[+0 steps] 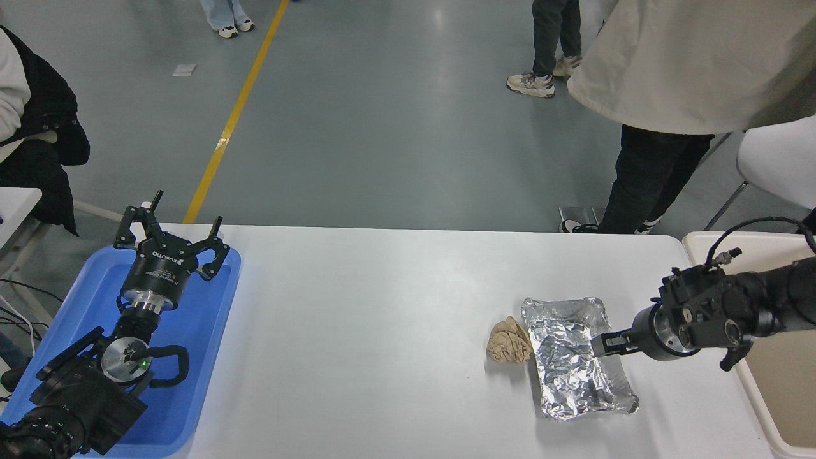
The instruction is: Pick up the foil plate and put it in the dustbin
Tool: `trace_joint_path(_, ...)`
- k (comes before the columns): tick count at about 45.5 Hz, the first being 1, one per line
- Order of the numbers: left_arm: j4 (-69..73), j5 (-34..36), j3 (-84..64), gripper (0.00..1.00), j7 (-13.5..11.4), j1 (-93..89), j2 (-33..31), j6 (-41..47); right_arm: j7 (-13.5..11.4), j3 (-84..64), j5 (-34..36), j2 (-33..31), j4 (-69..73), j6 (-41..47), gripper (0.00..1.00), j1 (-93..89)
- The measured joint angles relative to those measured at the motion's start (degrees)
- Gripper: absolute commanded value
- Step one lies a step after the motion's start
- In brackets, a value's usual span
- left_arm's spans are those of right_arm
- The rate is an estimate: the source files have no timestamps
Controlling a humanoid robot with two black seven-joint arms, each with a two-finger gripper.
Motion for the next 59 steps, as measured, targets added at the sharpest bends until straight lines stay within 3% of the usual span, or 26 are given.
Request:
trace_joint_path(6,0.00,0.00,0.00,1.00,0.00,0.00,0.00,0.00,0.01,0.34,0.01,0.40,-0.88,-1.17,0.74,-1.54)
trace_joint_path(8,0.00,0.00,0.00,1.00,0.00,0.00,0.00,0.00,0.00,0.41,0.02,0.53,-1.05,-1.58,0.63,-2.00)
trace_joint_path(13,0.00,0.00,0.00,1.00,0.00,0.00,0.00,0.00,-0.01,0.51,0.05,0.88,-1.42,-2.64,0.23,-2.82)
trace_joint_path(20,0.00,0.00,0.00,1.00,0.00,0.00,0.00,0.00,-0.02,0.23,0.04,1.54,-1.66,-3.44,0.00,-3.38)
trace_joint_path(59,0.00,0.00,0.00,1.00,0.00,0.00,0.01,0.00,0.08,-3.10,-2.24,-0.34,-1.61,-4.17,0.00,0.27)
